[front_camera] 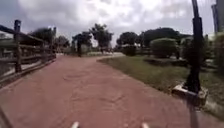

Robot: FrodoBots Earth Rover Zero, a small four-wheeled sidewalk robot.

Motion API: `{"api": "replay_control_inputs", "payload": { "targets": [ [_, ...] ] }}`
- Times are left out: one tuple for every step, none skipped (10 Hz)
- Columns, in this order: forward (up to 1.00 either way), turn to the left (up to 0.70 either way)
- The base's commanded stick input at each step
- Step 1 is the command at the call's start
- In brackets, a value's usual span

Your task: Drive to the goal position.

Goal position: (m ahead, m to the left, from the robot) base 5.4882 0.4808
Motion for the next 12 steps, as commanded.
{"api": "replay_control_inputs", "payload": {
  "targets": [
    [0.70,0.00],
    [0.70,0.00],
    [0.70,0.00],
    [0.70,0.00],
    [0.70,0.00],
    [0.70,0.06],
    [0.70,0.35],
    [0.70,0.35],
    [0.70,0.29],
    [0.70,0.02],
    [0.70,0.01],
    [0.70,0.04]
  ]
}}
